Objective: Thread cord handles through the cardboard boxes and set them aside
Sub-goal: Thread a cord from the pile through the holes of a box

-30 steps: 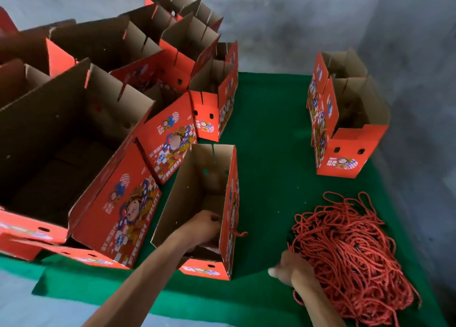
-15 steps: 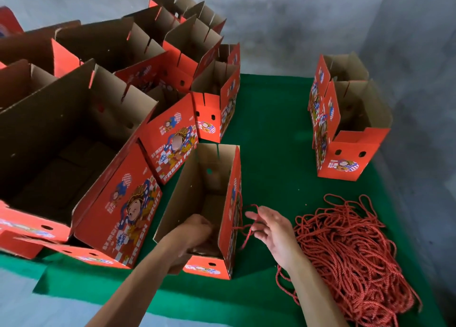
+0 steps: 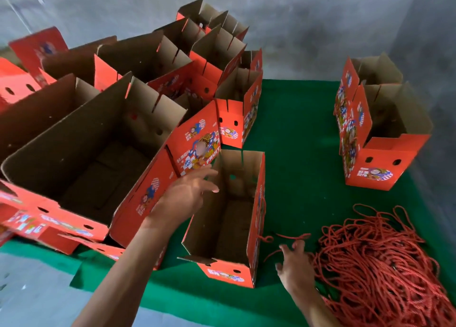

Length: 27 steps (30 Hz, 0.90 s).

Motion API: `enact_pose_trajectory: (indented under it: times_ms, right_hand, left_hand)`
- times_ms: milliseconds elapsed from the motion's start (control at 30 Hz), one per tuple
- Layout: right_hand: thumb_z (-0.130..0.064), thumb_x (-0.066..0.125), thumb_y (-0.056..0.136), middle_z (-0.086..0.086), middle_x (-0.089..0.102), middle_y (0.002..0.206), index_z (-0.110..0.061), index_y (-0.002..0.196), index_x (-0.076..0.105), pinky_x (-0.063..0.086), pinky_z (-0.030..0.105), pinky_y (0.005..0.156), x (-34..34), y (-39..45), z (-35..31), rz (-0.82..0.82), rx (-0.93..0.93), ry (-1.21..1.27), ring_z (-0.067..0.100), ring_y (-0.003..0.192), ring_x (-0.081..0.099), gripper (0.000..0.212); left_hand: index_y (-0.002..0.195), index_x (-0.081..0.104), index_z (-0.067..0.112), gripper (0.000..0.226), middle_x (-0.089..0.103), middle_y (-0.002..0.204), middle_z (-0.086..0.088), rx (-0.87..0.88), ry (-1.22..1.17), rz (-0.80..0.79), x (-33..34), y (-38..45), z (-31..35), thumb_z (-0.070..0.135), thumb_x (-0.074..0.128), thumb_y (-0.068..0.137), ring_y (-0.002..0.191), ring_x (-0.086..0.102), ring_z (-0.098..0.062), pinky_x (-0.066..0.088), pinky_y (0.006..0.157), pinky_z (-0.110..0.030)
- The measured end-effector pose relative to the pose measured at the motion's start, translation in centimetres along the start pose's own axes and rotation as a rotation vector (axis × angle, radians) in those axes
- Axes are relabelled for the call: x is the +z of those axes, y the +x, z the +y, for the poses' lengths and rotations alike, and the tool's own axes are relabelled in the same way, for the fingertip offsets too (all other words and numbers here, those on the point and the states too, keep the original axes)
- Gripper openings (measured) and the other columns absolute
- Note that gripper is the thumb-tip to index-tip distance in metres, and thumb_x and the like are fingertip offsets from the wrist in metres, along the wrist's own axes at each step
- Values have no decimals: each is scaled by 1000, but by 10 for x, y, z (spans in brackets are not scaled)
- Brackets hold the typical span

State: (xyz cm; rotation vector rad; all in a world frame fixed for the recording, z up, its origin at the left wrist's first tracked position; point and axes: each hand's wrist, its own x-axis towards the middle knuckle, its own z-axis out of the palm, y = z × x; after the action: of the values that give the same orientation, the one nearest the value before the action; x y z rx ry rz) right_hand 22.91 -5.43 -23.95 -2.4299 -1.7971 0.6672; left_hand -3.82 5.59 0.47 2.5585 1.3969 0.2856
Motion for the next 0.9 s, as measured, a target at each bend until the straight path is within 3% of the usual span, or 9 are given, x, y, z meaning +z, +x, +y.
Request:
enact_pose_trajectory:
  times_ms: [67,133,200,300,433,600,700,767,900]
  right_hand:
    - [-50,69,93,6,27,149,-35,149,44,59,25,87,6,1,-6,-59,-39,-12,15,120,56,63]
    - [-47,68,94,1,31,149,-36,142,54,57,28,93,8,3,-9,-101,-124,22,15,122,56,51]
    - [-43,67,95,-4,41,142,-33,126,67,55,29,94,8,5,-7,-91,-201,70,14,114,60,33]
    - [-41,65,95,-5,51,127,-26,107,71,52,27,87,11,6,-2,-54,-241,103,14,102,63,20]
    - [-41,65,94,-6,57,98,-21,98,57,51,28,73,17,4,3,-13,-128,220,11,78,63,22]
    - [-8,72,94,3,70,83,-11,95,63,61,47,69,10,7,16,114,-24,773,20,69,71,9]
    - [-8,65,99,4,73,84,-15,112,69,61,34,66,-5,6,17,126,15,959,23,75,75,15]
    - [-16,67,100,2,76,84,-15,107,73,55,23,64,-14,6,20,156,30,993,21,78,75,10]
    - [-19,70,98,6,75,87,-13,92,72,59,52,83,-30,16,31,246,161,1045,25,82,73,8]
  left_hand:
    - [108,79,12,45,50,152,-4,-18,-28,-9,2,3,-6,-20,61,83,147,41,-20,38,118,-31]
    - [91,82,10,35,67,133,-10,105,-11,134,9,1,-12,-20,72,76,132,58,-32,49,108,-52]
    - [78,81,16,24,75,118,-4,114,49,271,12,1,-17,-7,76,76,120,67,-28,48,105,-58]
    - [72,76,27,17,74,112,9,43,103,317,13,2,-23,15,64,74,115,67,-15,35,115,-50]
    - [73,74,32,21,72,111,17,72,132,326,16,5,-28,25,55,79,115,64,-10,33,117,-48]
    - [87,79,33,33,67,131,6,169,115,137,16,7,-25,2,83,73,132,56,-22,38,114,-51]
    - [91,76,39,33,55,145,13,123,197,31,17,11,-14,8,81,78,146,40,-15,20,125,-43]
    - [89,73,38,31,57,141,12,121,190,86,18,15,-11,11,82,76,144,42,-12,16,125,-40]
    - [83,72,33,29,66,121,11,90,178,218,13,19,-5,15,86,65,124,57,-14,28,121,-47]
